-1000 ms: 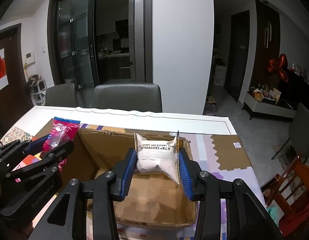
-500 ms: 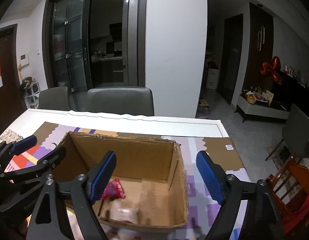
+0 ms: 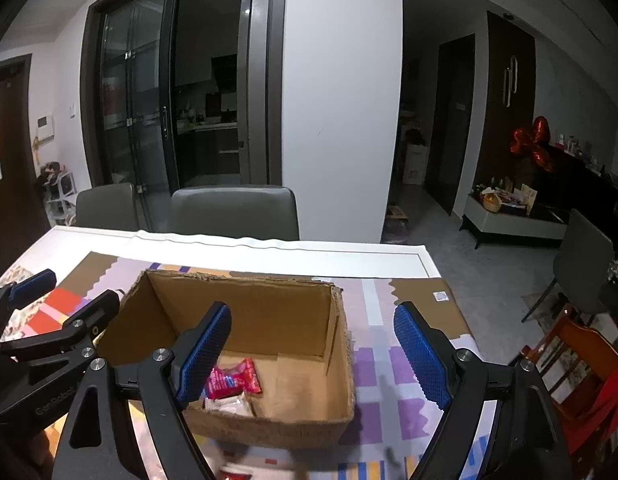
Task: Organize snacks
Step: 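Open both tools to drop the pink bag and white pastry into the box, then move both tools back toward the remaining snacks on the table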
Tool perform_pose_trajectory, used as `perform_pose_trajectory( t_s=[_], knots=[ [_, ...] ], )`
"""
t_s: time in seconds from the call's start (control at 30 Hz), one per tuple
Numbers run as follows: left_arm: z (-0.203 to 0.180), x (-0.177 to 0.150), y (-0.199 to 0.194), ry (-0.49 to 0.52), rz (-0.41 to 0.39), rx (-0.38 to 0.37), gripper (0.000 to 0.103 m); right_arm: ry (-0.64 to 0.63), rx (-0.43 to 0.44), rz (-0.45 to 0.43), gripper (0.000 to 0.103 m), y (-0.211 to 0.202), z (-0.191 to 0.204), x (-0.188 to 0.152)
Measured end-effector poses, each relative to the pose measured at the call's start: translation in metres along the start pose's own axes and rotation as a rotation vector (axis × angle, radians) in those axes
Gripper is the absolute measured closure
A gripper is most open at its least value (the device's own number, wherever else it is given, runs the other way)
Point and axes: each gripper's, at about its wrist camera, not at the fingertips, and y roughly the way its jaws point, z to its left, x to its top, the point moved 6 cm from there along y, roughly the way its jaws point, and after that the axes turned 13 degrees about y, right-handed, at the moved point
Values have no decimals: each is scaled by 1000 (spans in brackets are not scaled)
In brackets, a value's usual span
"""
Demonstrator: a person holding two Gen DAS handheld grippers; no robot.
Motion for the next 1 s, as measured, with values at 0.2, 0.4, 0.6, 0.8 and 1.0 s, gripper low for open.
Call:
perform_pose_trajectory(
  t_s=[0.2, 0.4, 0.6, 0.8, 1.0],
  knots=[
    [3, -1, -19, 0, -12, 8, 19, 2, -4, -23, 19, -23, -2, 0],
    [7, -5, -41, -2, -23, 20, 19, -1, 2, -47, 19, -48, -1, -2],
    [11, -10, -59, 1, -27, 35, 19, 0, 10, -64, 19, -68, 1, -4],
    [14, -17, -75, 5, -30, 44, 18, 5, 16, -73, 19, -83, 1, -11],
    [17, -26, -88, -2, -37, 46, 17, 3, 20, -79, 19, -97, 0, -17]
  ],
)
